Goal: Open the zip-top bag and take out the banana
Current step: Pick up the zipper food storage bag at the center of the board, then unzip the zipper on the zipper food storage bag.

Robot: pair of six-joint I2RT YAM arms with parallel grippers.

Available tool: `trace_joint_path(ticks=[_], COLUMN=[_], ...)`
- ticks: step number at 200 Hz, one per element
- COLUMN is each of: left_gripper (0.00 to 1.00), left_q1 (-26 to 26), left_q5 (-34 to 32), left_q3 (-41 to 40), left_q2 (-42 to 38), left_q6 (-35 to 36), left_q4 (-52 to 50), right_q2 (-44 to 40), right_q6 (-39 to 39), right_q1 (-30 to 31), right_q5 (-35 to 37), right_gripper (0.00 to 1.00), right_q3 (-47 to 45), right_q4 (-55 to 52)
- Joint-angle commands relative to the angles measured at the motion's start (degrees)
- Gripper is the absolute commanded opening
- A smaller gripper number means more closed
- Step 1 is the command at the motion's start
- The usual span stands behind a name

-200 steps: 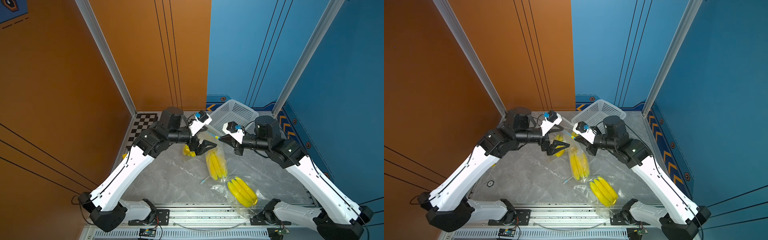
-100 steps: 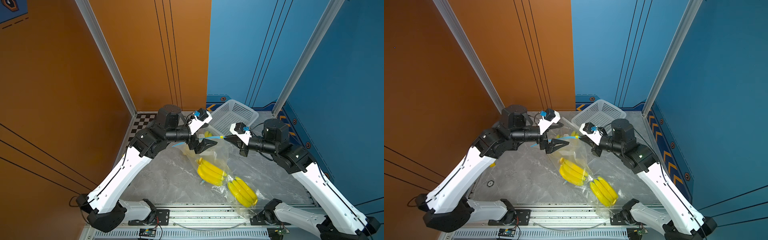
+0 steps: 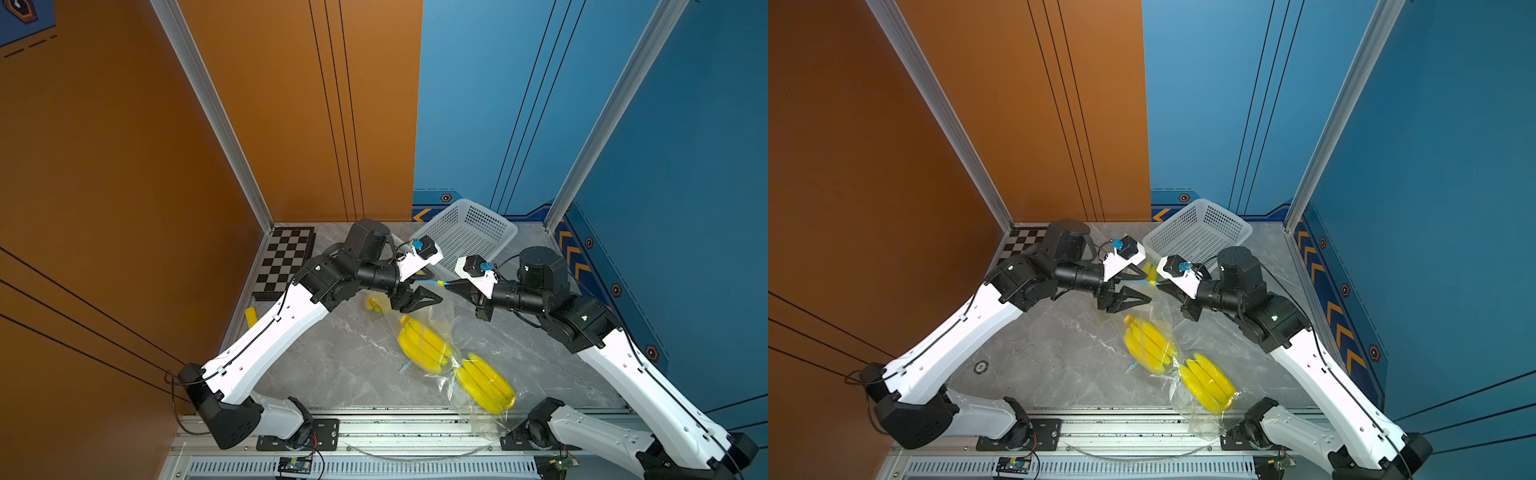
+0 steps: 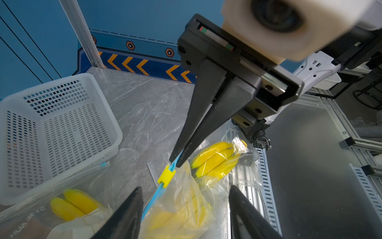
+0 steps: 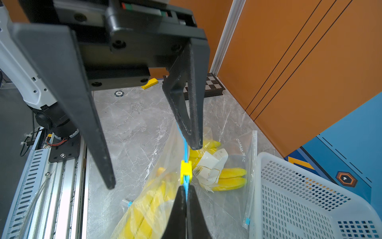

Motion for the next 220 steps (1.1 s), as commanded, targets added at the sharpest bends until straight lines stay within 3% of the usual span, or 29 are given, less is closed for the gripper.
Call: trace_joint_path(ticks=[1, 53, 81, 109, 156, 182, 220], left_gripper=[0.65, 0.58, 0.41, 0.37, 0.22, 0.07, 0.02], left_q1=[-0.66, -0.54, -0.54, -0.45, -0.45, -0.46, -0.32], left_q5=[2.02, 3.34, 5.14, 5.15, 4.91, 3.13, -3.92], left_q3=[0.97, 1.37, 2.0, 2.65, 2.83, 2.66, 0.28], left_q2=[1.07, 1.79, 2.62, 3.22, 3.4, 3.0, 0.39], left_q6=[2.94, 7.8, 9.5, 9.87, 10.14, 10.43, 11.62], left_q4=[0.06, 0.08, 0.06, 0.07, 0.06, 0.07, -0.02], right_q2=[-0.65, -0.79, -0.97, -1.15, -1.15, -1.32, -1.59], right_q6=[1.07, 1.8, 1.96, 1.89, 1.88, 2.04, 3.1], right_q1=[0.4, 0.43, 0.4, 0.49, 0.96, 1.32, 0.71], right_q5=[-1.69, -1.93, -2.04, -2.07, -1.47, -0.6, 0.59], right_gripper=[0.0, 0.0, 0.0, 0.0, 0.0, 0.0, 0.0], right_q3=[-0.21, -0.06, -0.37, -0.53, -0.33, -0.49, -0.85], right_q4=[1.74, 1.62, 1.18, 0.8, 0.8, 0.89, 2.08])
